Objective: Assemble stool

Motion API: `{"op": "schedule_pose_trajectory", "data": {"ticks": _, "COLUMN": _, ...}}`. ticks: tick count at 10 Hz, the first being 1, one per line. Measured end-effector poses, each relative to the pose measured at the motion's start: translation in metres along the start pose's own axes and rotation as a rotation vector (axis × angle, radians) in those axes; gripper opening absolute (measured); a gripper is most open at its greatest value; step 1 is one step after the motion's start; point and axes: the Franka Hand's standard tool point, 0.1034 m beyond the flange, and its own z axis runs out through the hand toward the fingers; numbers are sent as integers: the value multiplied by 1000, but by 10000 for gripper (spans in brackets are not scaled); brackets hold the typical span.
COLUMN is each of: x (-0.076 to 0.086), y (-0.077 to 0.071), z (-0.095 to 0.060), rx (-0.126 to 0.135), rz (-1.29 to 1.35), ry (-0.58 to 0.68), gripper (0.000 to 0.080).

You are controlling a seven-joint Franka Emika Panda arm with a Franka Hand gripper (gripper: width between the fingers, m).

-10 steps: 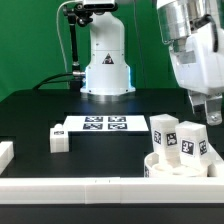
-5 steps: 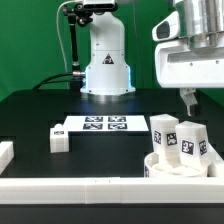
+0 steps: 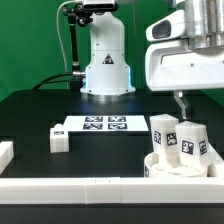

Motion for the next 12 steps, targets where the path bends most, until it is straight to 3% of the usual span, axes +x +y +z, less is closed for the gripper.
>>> {"op": "schedule_pose_trajectory", "data": {"ticks": 6, "x": 2, "y": 13, "z": 5, "rx": -31, "rz": -645, "ry": 20, "gripper": 649}}
{"op": "schedule_pose_trajectory", "data": {"ticks": 10, "x": -2, "y": 27, "z": 15, "rx": -60, "rz": -912, "ry": 13, "gripper": 648}}
{"op": "schedule_pose_trajectory", "data": {"ticks": 12, "x": -3, "y": 30, "z": 21, "rx": -67, "rz": -907, "ry": 2, "gripper": 649}}
